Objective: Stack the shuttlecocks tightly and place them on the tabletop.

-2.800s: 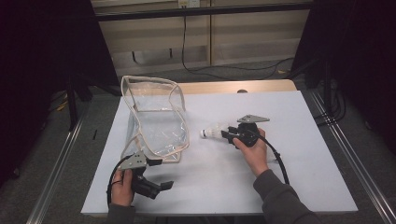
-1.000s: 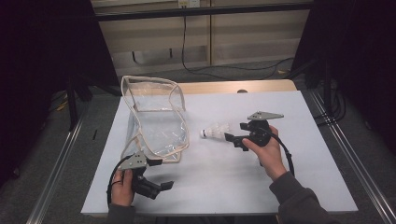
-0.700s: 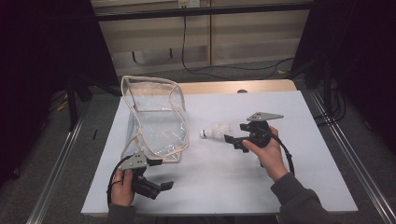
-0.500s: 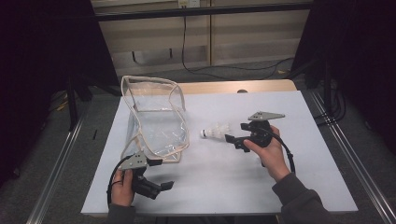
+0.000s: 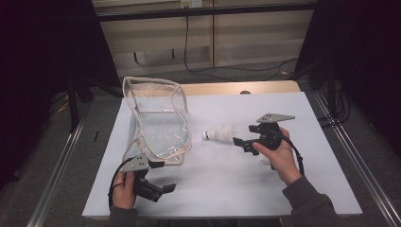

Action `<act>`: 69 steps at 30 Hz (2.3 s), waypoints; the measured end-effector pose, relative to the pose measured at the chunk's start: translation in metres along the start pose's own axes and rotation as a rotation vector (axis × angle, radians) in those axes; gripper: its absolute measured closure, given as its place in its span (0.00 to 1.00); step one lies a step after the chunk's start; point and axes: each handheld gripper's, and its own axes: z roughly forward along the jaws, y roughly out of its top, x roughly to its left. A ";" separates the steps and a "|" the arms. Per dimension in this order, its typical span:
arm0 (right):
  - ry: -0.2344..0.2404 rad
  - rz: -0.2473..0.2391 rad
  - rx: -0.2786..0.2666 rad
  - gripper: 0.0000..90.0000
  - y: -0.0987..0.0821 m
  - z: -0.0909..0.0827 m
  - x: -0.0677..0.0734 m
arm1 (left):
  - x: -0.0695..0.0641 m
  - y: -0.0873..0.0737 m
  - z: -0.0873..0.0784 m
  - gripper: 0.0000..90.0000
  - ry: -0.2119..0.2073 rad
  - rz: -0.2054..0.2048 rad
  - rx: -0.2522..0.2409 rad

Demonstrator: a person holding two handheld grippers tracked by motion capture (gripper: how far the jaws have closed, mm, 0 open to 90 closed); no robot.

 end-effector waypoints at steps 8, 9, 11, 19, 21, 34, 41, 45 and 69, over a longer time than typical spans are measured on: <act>-0.005 -0.007 0.012 0.11 -0.005 -0.007 -0.003 | 0.000 0.000 0.000 0.04 0.000 -0.001 -0.002; -0.003 -0.008 0.010 0.11 -0.006 -0.008 -0.004 | 0.000 0.000 0.001 0.04 0.000 -0.001 -0.002; -0.007 -0.013 0.014 0.11 -0.007 -0.009 -0.004 | 0.000 0.000 0.001 0.04 0.000 -0.001 -0.002; -0.022 -0.026 0.016 0.10 -0.010 -0.014 -0.007 | 0.000 0.000 0.000 0.04 0.000 0.002 -0.002; -0.028 -0.035 0.018 0.10 -0.011 -0.015 -0.008 | 0.000 0.000 0.000 0.04 0.001 0.000 -0.002; -0.054 -0.038 0.024 0.08 -0.016 -0.021 -0.015 | -0.001 0.000 0.000 0.04 0.000 0.001 -0.002; -0.076 -0.042 0.041 0.05 -0.020 -0.024 -0.019 | -0.001 0.001 0.000 0.04 -0.001 0.000 -0.004; -0.091 -0.037 0.048 0.06 -0.024 -0.025 -0.023 | -0.001 0.001 0.000 0.04 -0.001 0.001 -0.002; -0.166 -0.015 0.081 0.11 -0.043 -0.032 -0.039 | 0.000 0.000 0.000 0.04 0.000 0.001 -0.002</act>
